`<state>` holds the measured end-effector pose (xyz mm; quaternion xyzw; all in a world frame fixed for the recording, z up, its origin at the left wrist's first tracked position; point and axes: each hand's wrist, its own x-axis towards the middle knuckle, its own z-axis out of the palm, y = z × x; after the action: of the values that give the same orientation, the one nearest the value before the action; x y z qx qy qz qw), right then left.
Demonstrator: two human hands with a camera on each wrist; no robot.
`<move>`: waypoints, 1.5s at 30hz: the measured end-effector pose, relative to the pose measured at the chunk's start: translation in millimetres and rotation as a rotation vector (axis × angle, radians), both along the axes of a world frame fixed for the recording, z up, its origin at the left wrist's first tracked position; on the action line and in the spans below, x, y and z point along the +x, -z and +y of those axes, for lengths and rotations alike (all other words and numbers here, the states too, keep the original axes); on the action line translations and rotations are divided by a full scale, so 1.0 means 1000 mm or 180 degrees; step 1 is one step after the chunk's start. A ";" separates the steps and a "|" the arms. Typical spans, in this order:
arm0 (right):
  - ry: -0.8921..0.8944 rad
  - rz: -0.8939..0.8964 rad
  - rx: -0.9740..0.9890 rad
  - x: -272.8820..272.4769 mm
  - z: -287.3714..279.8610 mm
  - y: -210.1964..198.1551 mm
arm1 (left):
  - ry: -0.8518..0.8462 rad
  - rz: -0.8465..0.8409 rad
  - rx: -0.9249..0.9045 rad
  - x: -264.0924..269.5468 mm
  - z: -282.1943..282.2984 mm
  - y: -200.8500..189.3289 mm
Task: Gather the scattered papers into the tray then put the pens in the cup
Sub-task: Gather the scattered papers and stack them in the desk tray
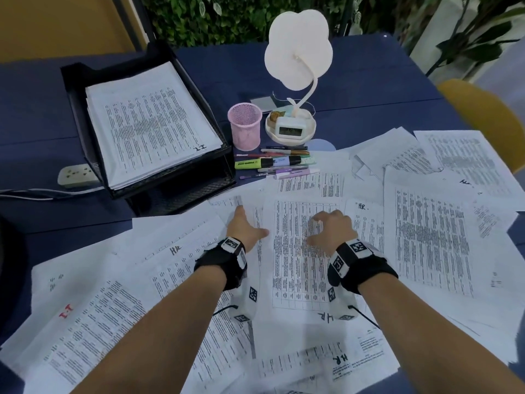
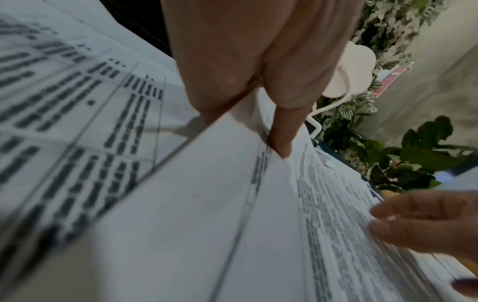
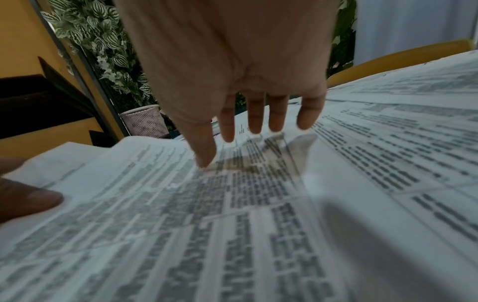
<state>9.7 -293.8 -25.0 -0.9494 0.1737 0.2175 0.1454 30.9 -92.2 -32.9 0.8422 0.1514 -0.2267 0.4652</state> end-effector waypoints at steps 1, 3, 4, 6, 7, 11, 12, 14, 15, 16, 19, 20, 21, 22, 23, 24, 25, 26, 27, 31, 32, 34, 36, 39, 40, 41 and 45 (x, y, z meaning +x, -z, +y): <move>0.0059 -0.0072 -0.0085 0.001 0.000 0.000 | -0.0026 -0.0048 0.0017 0.001 0.000 0.001; 0.0290 -0.0267 -0.0286 0.003 -0.002 0.000 | -0.0154 -0.0152 -0.0028 0.004 0.005 0.001; 0.0454 -0.0326 -0.0331 0.003 -0.004 -0.001 | -0.0247 -0.0205 -0.0058 0.005 0.010 0.000; 0.0731 -0.0245 -0.0297 0.004 -0.007 0.000 | -0.0396 -0.0268 -0.0058 0.008 0.022 -0.005; 0.0805 -0.0125 -0.0291 0.005 -0.008 0.000 | -0.0423 -0.0293 -0.0047 0.009 0.027 -0.006; 0.0783 0.0041 -0.0373 0.008 -0.009 0.002 | -0.0460 -0.0258 0.0088 0.010 0.039 -0.006; 0.0786 0.0014 -0.0383 0.007 -0.010 0.001 | -0.0490 -0.0185 0.0074 0.009 0.041 -0.003; 0.0816 0.0015 -0.0416 0.006 -0.013 -0.001 | -0.0499 -0.0035 -0.0015 0.005 0.043 -0.002; 0.0827 0.0045 -0.0401 0.005 -0.016 -0.001 | -0.0488 0.0025 -0.0054 0.004 0.044 -0.001; 0.0849 0.0090 -0.0369 0.004 -0.019 -0.001 | -0.0475 0.0076 -0.0097 0.003 0.044 0.001; 0.0807 0.0178 -0.0449 0.002 -0.027 -0.001 | -0.0359 0.0276 -0.0131 0.004 0.039 0.000; 0.0710 0.0210 -0.0529 0.001 -0.029 -0.001 | -0.0273 0.0305 -0.0058 0.003 0.035 -0.001; 0.0606 0.0259 -0.0597 0.001 -0.030 -0.003 | -0.0183 0.0330 -0.0024 0.002 0.030 -0.001; 0.0542 0.0284 -0.0623 0.001 -0.031 -0.005 | -0.0098 0.0338 -0.0024 0.001 0.026 -0.002; 0.0501 0.0283 -0.0604 0.000 -0.031 -0.007 | -0.0047 0.0331 -0.0030 0.000 0.023 -0.001; 0.0469 0.0276 -0.0576 -0.001 -0.032 -0.009 | -0.0029 0.0294 -0.0002 -0.002 0.021 0.000; 0.0421 0.0237 -0.0540 -0.002 -0.032 -0.011 | -0.0070 0.0323 -0.0023 -0.003 0.021 -0.001; 0.0399 0.0164 -0.0444 -0.002 -0.031 -0.013 | -0.0135 0.0311 -0.0110 -0.002 0.025 0.001; 0.0387 0.0052 -0.0303 -0.002 -0.029 -0.015 | -0.0242 0.0352 -0.0205 0.000 0.028 0.001; 0.0461 -0.0640 0.0837 -0.002 -0.005 -0.028 | -0.0550 0.0381 -0.0589 0.004 0.039 0.002; 0.0610 -0.0725 0.1394 -0.001 0.003 -0.030 | -0.0549 0.0359 -0.0639 0.006 0.041 0.006; 0.1099 -0.0513 0.2686 -0.001 0.015 -0.035 | -0.0635 0.0351 -0.0691 0.007 0.039 0.003; 0.1199 -0.0296 0.2995 0.000 0.017 -0.037 | -0.0747 0.0451 -0.0767 0.004 0.034 -0.005; 0.0626 -0.0499 0.1468 -0.001 0.002 -0.030 | -0.0887 0.0509 -0.0781 0.006 0.038 -0.001; 0.0537 -0.0510 0.0895 -0.002 -0.005 -0.025 | -0.0789 0.0472 -0.0882 0.006 0.039 0.001; 0.0530 -0.0438 0.0422 -0.004 -0.012 -0.020 | -0.0797 0.0496 -0.0819 0.006 0.040 0.006; 0.0918 0.0086 -0.0188 -0.014 -0.027 -0.004 | -0.0387 0.0488 -0.0612 0.002 0.036 0.004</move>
<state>-4.3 -320.4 -21.3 -0.9154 0.3166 0.2020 0.1448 33.0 -56.2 -36.7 0.7632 0.2148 -0.2753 0.5437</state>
